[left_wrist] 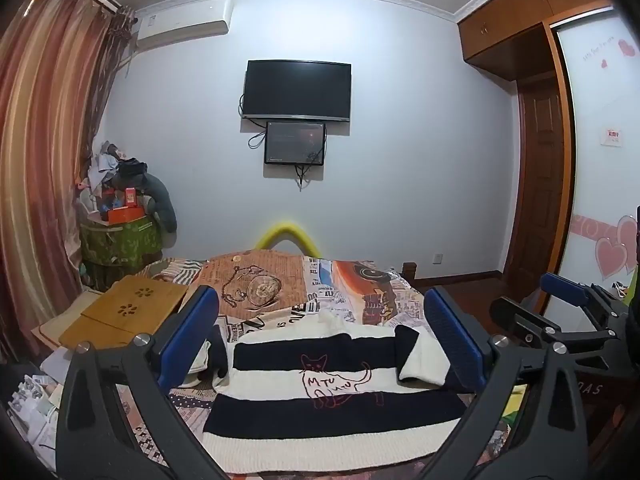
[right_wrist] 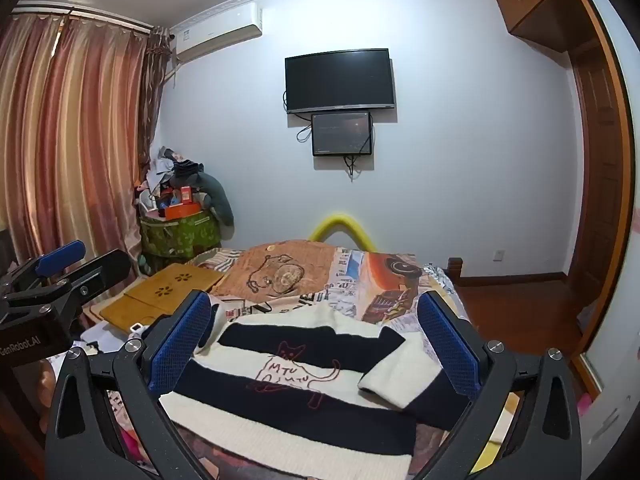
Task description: Fold small clothes
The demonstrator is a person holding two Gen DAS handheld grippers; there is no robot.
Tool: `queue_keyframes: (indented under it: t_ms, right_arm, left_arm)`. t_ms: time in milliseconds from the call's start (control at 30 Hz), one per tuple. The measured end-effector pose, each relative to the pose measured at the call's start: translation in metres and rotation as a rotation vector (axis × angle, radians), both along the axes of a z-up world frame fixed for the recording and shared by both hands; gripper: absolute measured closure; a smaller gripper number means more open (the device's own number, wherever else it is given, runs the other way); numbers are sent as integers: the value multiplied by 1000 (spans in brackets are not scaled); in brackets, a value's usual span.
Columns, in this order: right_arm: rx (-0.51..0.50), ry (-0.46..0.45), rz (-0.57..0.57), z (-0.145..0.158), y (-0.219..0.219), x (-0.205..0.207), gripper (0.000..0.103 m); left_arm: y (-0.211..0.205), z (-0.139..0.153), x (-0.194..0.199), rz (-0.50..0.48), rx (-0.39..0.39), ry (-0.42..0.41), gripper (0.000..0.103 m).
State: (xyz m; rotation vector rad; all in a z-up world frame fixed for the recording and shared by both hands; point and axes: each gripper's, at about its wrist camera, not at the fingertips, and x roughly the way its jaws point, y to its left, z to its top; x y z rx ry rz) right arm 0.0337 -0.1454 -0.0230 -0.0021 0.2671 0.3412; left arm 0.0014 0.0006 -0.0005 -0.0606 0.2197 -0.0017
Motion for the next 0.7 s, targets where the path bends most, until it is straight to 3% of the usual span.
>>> queue_keyframes:
  t_ms: [700]
  right_arm:
    - [1, -2, 2, 0, 1, 0, 0]
  left_arm:
    - [4, -6, 3, 19, 13, -7, 0]
